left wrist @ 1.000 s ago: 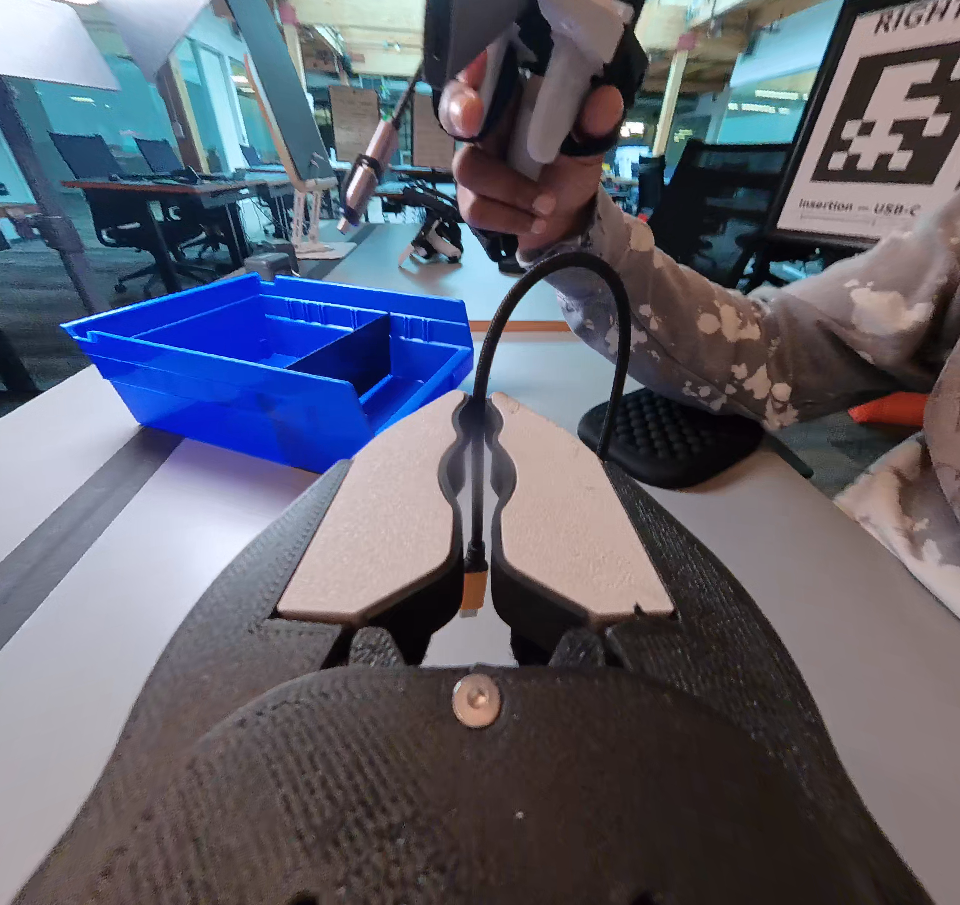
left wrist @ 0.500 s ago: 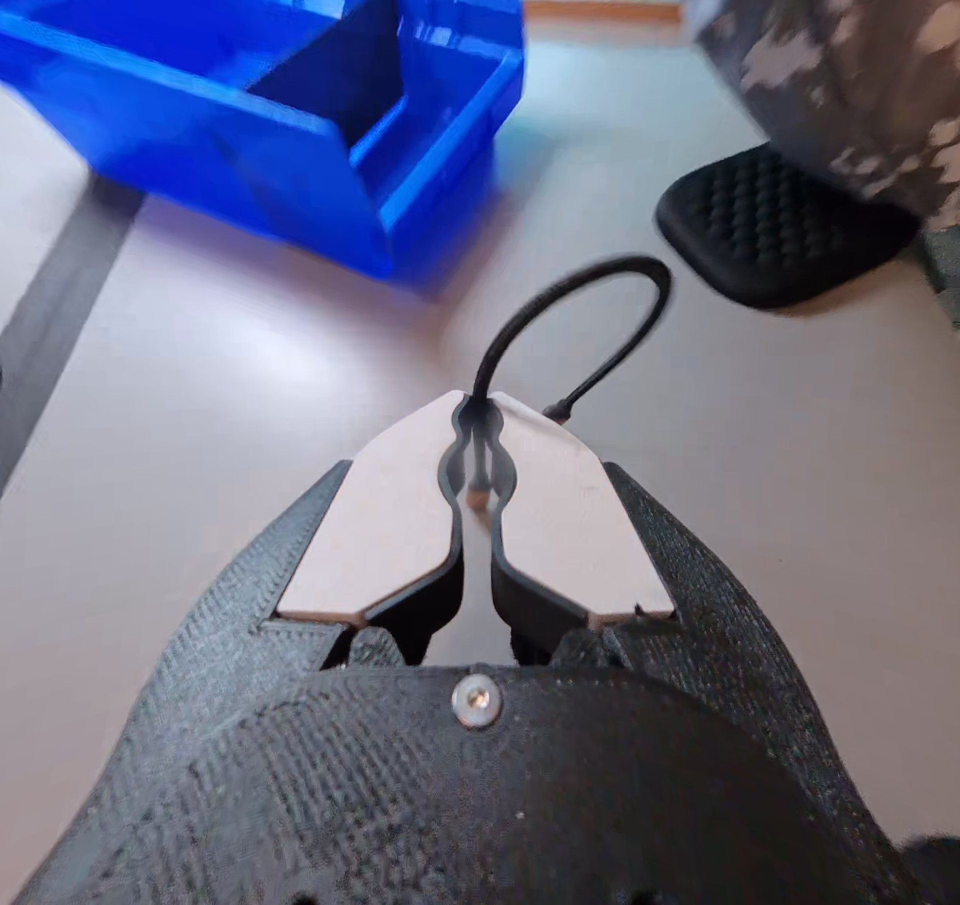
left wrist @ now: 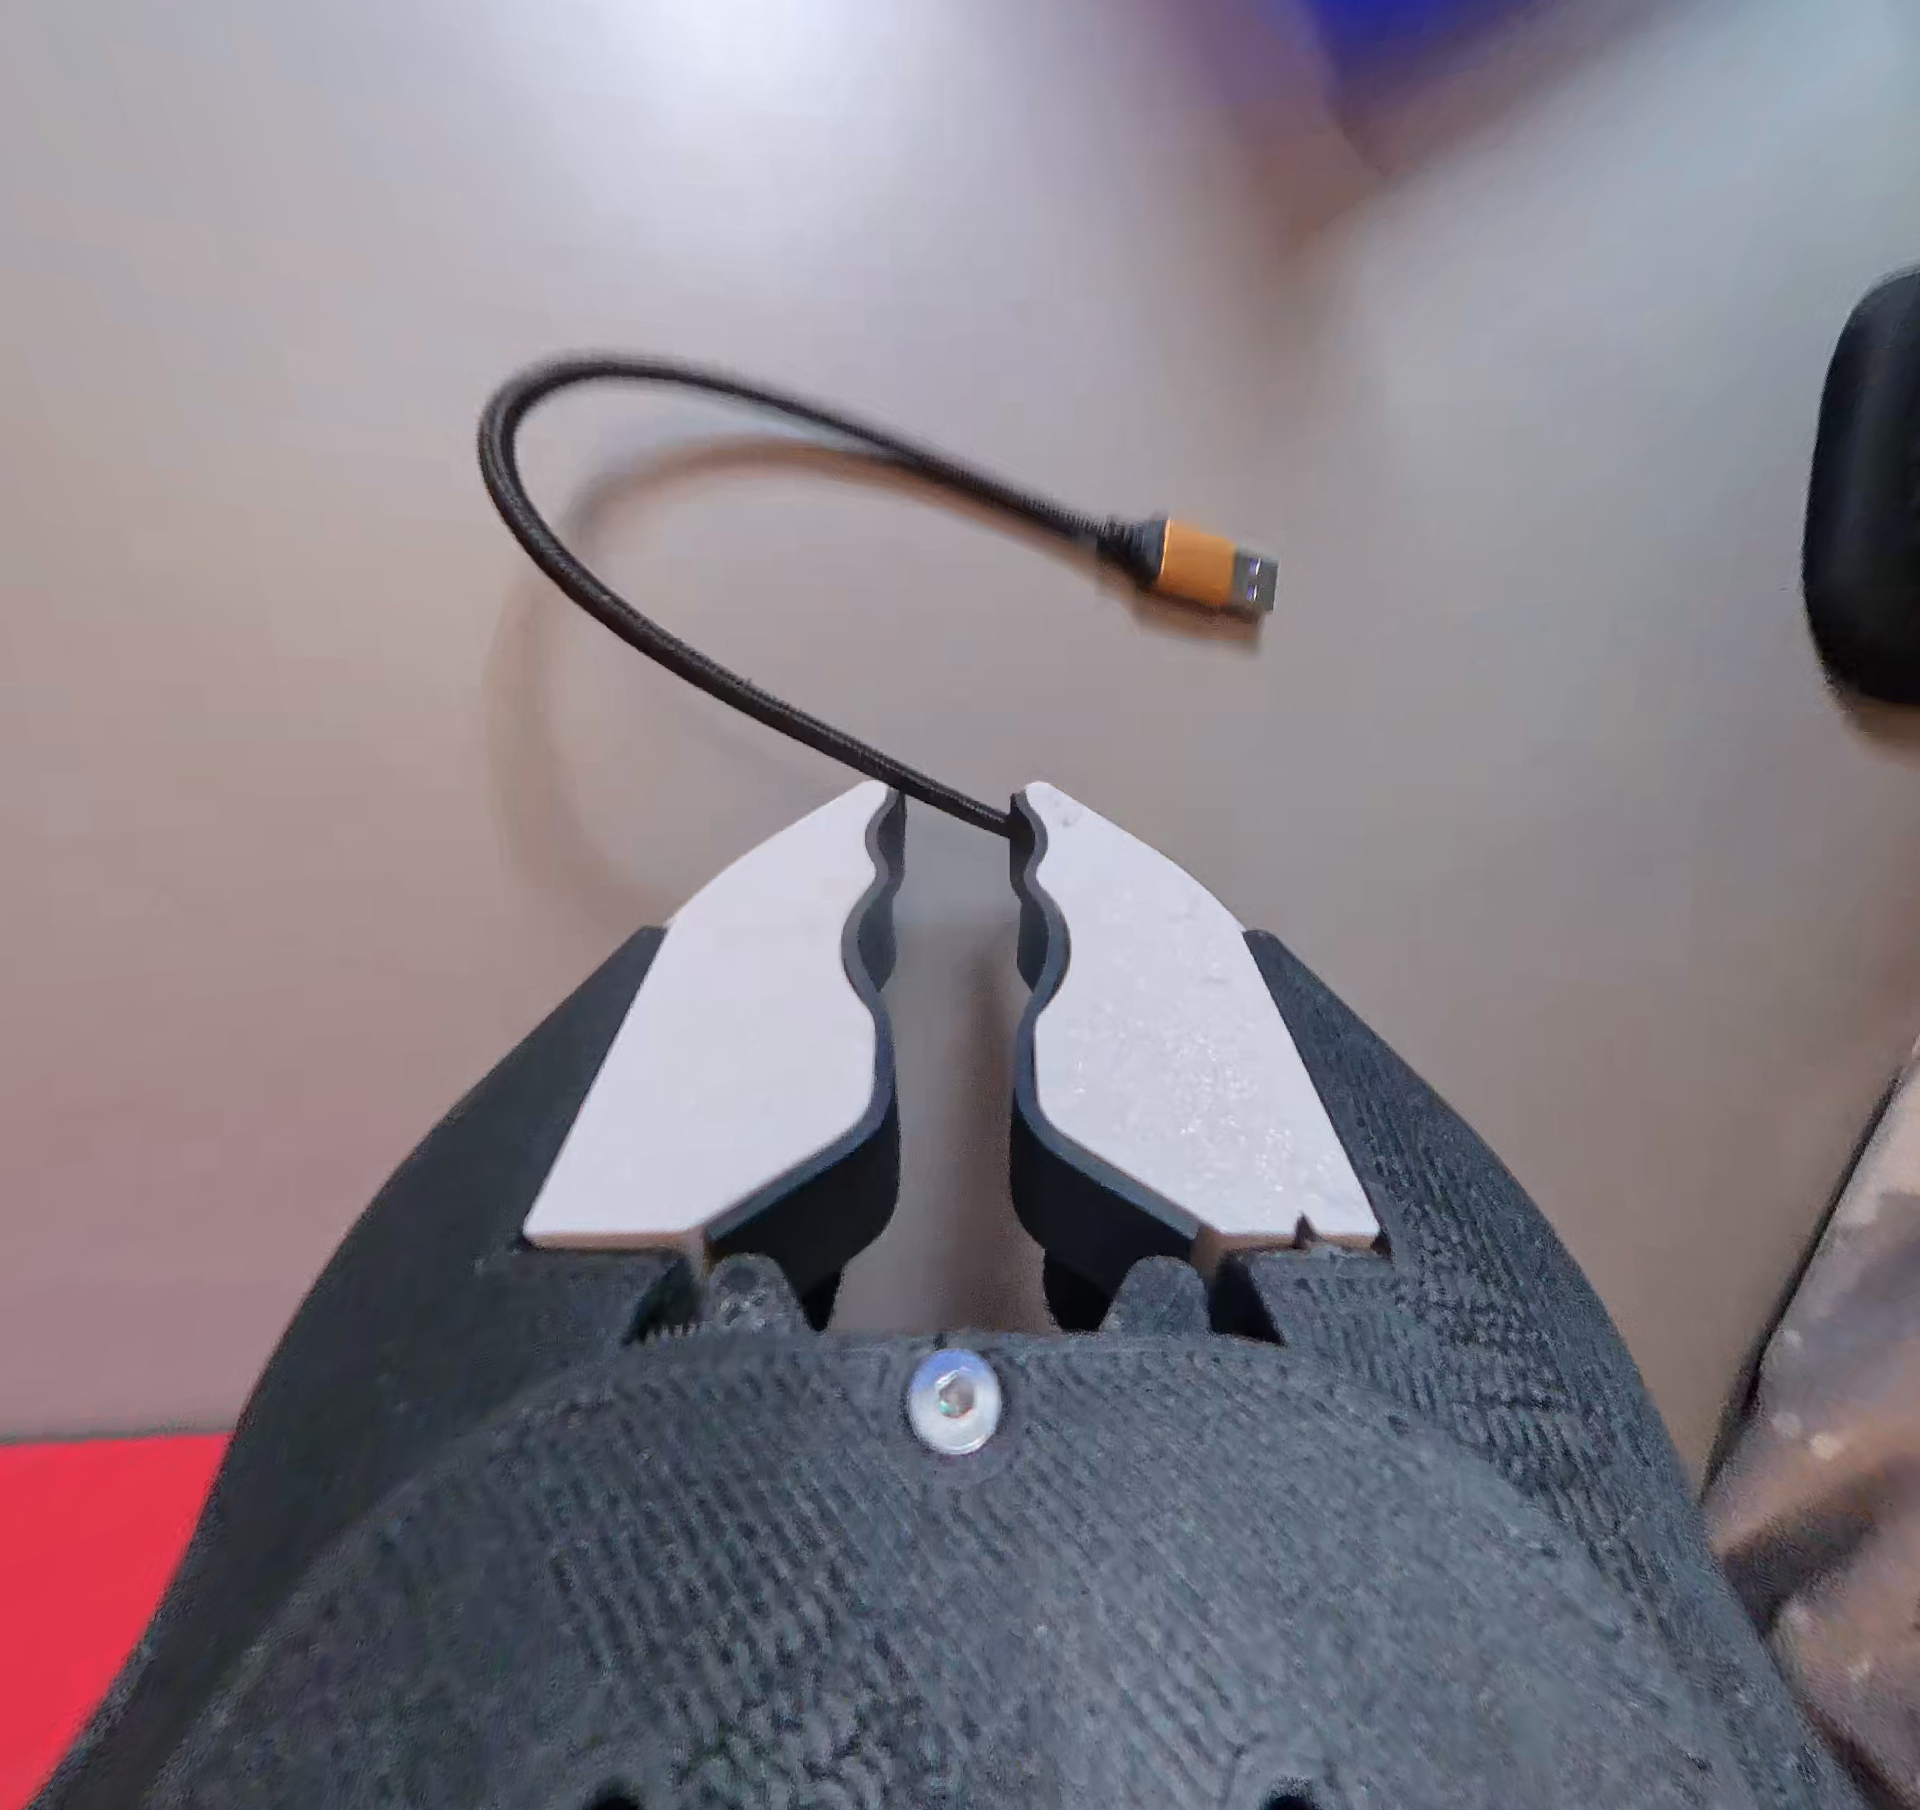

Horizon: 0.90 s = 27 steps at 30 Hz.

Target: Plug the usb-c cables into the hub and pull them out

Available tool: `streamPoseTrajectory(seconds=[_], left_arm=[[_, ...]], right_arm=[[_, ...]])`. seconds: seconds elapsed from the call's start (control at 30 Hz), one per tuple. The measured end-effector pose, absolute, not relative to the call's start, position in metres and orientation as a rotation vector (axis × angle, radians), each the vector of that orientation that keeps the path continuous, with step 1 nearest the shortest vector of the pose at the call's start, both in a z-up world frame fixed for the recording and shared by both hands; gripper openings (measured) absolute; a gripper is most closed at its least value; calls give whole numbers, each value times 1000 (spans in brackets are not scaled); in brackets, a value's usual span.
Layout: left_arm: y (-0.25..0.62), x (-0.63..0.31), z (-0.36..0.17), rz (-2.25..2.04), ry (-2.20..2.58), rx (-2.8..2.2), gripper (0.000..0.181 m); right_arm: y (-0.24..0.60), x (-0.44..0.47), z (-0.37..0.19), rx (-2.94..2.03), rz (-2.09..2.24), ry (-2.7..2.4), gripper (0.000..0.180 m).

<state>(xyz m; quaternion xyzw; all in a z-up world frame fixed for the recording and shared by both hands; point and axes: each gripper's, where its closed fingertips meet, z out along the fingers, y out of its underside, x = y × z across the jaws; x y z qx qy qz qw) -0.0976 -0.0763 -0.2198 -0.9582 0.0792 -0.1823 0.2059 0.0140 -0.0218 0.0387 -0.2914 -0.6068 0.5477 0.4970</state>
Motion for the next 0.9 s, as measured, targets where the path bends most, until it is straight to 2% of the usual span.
streamPoseTrajectory(seconds=[0.03,0.37,0.73,0.9], left_arm=[[-83,-94,-221,-523,276,-2695,20],[-112,-63,-197,-457,953,-2502,29],[-118,-73,-229,-78,1709,-2495,31],[-115,-61,-237,-137,1756,-2491,26]], right_arm=[[-22,14,39,-706,1323,-1470,10],[-18,16,40,-717,1326,-1459,10],[3,23,42,-752,1333,-1413,10],[9,22,38,-775,1328,-1414,11]])
